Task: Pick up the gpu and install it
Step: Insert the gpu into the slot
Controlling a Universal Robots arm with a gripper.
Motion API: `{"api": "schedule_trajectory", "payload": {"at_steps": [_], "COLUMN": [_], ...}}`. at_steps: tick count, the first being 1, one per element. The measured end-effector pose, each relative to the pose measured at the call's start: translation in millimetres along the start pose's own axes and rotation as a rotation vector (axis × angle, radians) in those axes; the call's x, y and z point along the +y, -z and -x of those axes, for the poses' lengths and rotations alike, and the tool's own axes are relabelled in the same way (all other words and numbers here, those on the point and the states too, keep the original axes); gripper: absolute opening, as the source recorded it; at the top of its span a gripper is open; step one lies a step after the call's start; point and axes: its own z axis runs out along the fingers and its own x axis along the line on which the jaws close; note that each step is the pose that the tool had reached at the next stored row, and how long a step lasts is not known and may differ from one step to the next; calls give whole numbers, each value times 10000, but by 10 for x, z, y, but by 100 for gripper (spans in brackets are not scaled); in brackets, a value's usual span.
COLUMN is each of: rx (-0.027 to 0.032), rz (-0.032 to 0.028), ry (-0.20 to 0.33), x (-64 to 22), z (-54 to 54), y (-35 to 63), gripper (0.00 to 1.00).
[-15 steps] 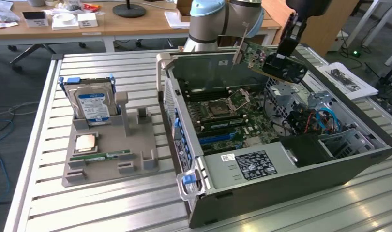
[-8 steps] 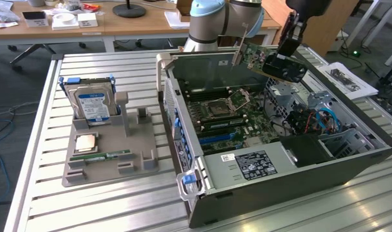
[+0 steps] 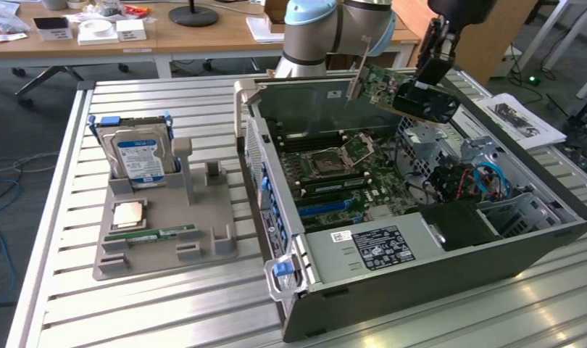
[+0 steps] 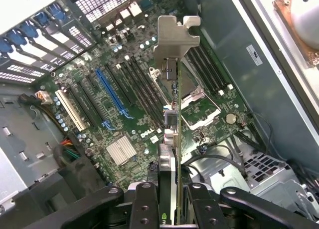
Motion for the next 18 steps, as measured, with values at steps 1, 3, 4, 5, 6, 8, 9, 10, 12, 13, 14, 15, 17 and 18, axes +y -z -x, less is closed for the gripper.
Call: {"api": "schedule_trajectory", "payload": {"at_steps": [1, 3, 4, 5, 6, 8, 9, 10, 12, 13, 14, 15, 17, 18], "rx": [3, 8, 10, 12, 16, 20, 23, 25, 29, 32, 34, 36, 41, 43], "rz": [1, 2, 3, 4, 5, 6, 7, 7, 9, 9, 10, 11, 12, 13], "ry": [55, 163, 222, 274, 325, 426, 474, 524, 622, 670, 718, 765, 860, 905], "x": [0, 0, 1, 1, 1, 1, 1, 1, 2, 2, 2, 2, 2, 2], "z": [0, 0, 0, -1, 0, -1, -1, -1, -1, -1, -1, -1, -1, -1], "y": [0, 0, 0, 0, 0, 0, 0, 0, 0, 0, 0, 0, 0, 0], "gripper": [27, 27, 27, 27, 27, 27, 27, 27, 27, 27, 27, 27, 27, 27]}}
